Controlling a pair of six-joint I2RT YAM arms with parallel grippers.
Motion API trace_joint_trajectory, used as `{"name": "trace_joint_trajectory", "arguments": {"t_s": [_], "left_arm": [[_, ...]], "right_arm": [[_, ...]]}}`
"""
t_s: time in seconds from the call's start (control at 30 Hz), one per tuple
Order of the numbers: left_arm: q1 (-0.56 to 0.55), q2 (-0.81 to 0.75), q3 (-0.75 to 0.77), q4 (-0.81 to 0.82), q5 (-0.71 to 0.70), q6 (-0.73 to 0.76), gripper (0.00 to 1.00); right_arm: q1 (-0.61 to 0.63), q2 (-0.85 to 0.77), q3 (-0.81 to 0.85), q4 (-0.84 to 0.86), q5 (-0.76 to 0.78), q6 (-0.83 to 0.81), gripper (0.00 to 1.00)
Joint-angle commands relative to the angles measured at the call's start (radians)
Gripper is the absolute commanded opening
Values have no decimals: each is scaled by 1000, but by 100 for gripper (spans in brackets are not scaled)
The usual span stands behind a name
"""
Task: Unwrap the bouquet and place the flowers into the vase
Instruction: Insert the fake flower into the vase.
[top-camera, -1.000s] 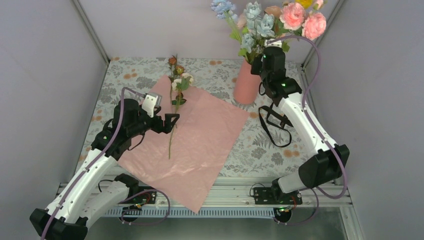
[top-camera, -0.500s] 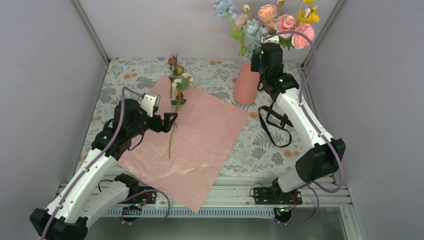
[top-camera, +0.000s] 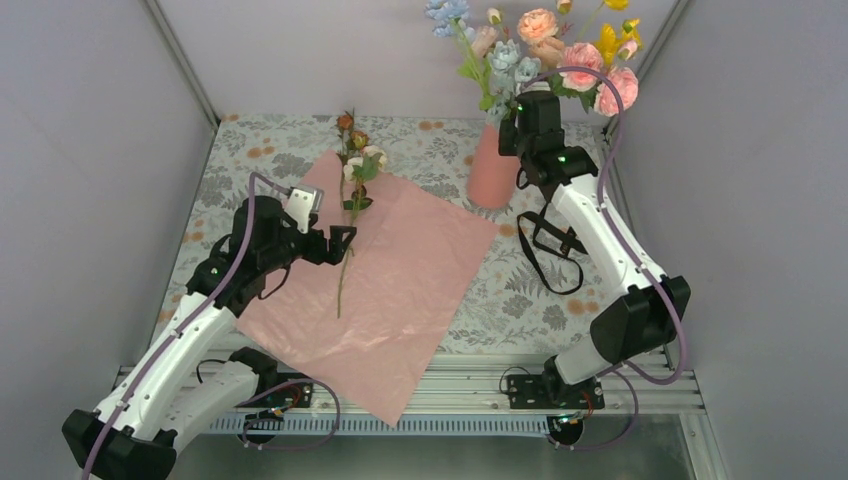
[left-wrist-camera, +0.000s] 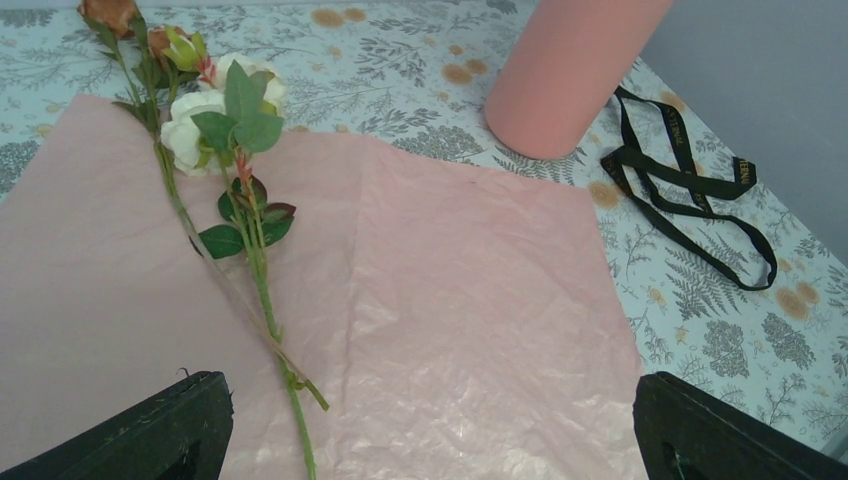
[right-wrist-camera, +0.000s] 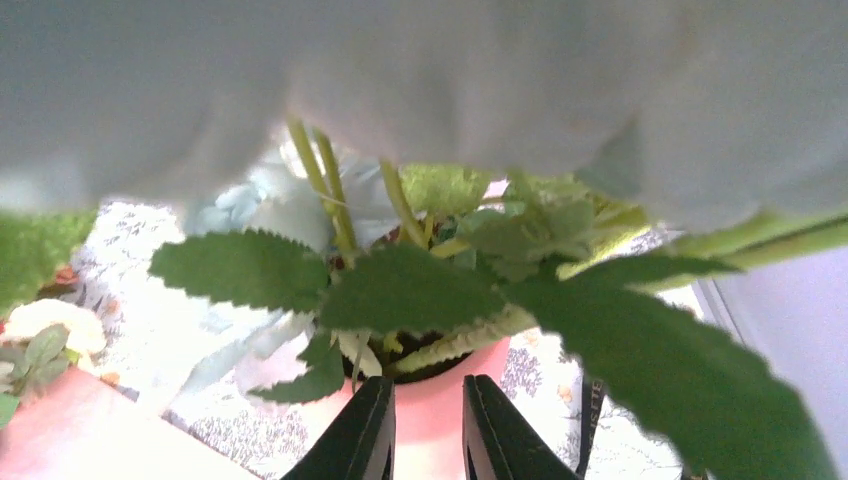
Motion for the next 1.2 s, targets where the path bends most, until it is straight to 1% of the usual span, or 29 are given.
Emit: {"name": "trace_joint_trajectory", "arguments": {"t_s": [0.0, 0.1, 0.23, 0.3, 0.37, 0.43, 0.53, 0.6, 0.67, 0.7, 0.8, 0.9, 0.97, 1.1, 1.17], "left_arm": [[-5, -17, 9, -3, 4, 0, 100], [-5, -5, 10, -2, 15, 3, 100], [-5, 26, 6, -5, 19, -3, 100], [-5, 52, 3, -9, 1, -24, 100], [-5, 97, 12, -26, -36, -51, 100], [-5, 158, 38, -65, -106, -86, 99], [-4, 242, 63, -81, -169, -144, 93], [-4, 292, 70, -64, -168, -175, 83], [-2, 348, 76, -36, -170, -202, 74], [-1, 377, 79, -23, -177, -213, 70], [8, 473, 99, 25, -187, -237, 63], [31, 578, 128, 64, -191, -256, 54], [66, 640, 137, 102, -173, -276, 48], [141, 734, 160, 175, -93, -302, 39], [158, 781, 192, 188, -88, -299, 37]], "right_arm": [[-6, -43, 42, -108, -61, 37, 22], [-6, -92, 20, -120, -106, 58, 30], [-6, -147, -10, -136, -183, 79, 34], [-6, -176, -35, -145, -218, 90, 40], [-6, -211, -71, -144, -256, 103, 49], [-6, -248, -113, -132, -307, 118, 59], [-5, -306, -165, -116, -364, 139, 76], [-5, -346, -216, -92, -421, 143, 86], [-4, -383, -253, -72, -451, 149, 98], [-4, -402, -267, -67, -459, 151, 100], [-3, -442, -314, -48, -483, 160, 100], [0, -471, -354, -27, -511, 163, 100], [0, -485, -370, -15, -514, 163, 100], [2, -503, -388, 10, -540, 162, 100], [3, -504, -385, 15, -553, 159, 100]]}}
